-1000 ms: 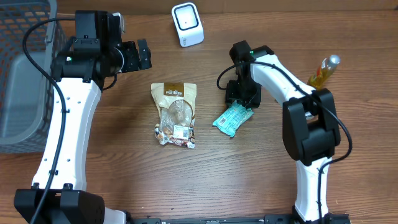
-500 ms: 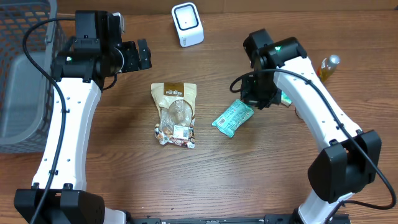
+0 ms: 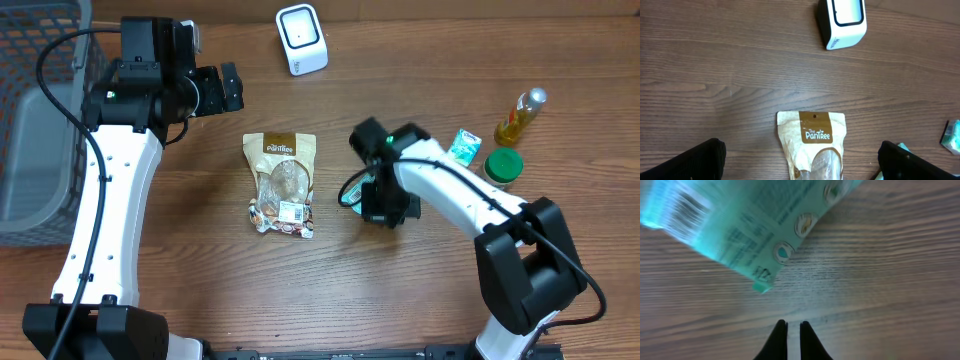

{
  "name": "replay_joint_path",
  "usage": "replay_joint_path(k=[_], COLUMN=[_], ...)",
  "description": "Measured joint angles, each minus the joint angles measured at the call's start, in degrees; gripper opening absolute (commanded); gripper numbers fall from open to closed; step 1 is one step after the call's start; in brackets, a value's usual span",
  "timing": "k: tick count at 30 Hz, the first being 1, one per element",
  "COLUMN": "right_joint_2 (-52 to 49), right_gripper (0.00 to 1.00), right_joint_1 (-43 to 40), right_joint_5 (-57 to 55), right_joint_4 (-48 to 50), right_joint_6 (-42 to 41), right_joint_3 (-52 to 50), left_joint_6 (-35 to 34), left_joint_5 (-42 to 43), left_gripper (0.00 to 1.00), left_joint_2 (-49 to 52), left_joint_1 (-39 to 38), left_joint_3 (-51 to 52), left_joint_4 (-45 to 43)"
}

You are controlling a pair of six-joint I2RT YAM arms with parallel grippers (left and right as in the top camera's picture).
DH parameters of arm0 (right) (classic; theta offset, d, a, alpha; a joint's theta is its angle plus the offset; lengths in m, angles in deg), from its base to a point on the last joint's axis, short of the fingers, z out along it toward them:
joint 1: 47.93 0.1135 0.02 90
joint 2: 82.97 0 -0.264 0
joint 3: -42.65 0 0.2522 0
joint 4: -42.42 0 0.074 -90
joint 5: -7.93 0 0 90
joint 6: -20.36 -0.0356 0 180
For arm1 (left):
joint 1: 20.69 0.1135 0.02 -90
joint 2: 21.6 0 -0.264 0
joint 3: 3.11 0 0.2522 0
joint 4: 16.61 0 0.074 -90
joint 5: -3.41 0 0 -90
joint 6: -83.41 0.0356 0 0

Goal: Scan the item barcode

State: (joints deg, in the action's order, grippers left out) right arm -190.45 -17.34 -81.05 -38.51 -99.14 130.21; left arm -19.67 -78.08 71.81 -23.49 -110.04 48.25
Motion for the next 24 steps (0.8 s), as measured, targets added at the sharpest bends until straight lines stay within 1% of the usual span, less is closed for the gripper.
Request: replay_joint_path(k=[5, 7, 15, 17, 24], right_joint_2=[-0.1, -0.1, -0.1, -0.1, -0.1], right_gripper=[0.15, 0.18, 0.19, 0.24, 0.26], right_joint_1=[0.3, 0.3, 0.3, 0.3, 0.6], right_joint_5=[0.2, 0.8, 8.3, 10.1, 11.9], right_joint_4=[8.1, 9.9, 18.5, 21.2, 28.8], right_joint_6=[-0.9, -1.0, -1.6, -1.6, -1.8], right_joint_3=[-5.4, -5.6, -5.7, -5.7, -5.7], left_joint_6=[0.0, 0.0, 0.0, 0.0, 0.0], left_joint_5=[0.0, 0.0, 0.0, 0.0, 0.0], left_gripper=[1.0, 1.0, 1.0, 1.0, 0.99], left_joint_2=[0.0, 0.0, 0.0, 0.0, 0.0], left_joint_1=[0.0, 0.0, 0.0, 0.0, 0.0], left_joint_3=[0.0, 0.0, 0.0, 0.0, 0.0], left_joint_4=[0.0, 0.0, 0.0, 0.0, 0.0])
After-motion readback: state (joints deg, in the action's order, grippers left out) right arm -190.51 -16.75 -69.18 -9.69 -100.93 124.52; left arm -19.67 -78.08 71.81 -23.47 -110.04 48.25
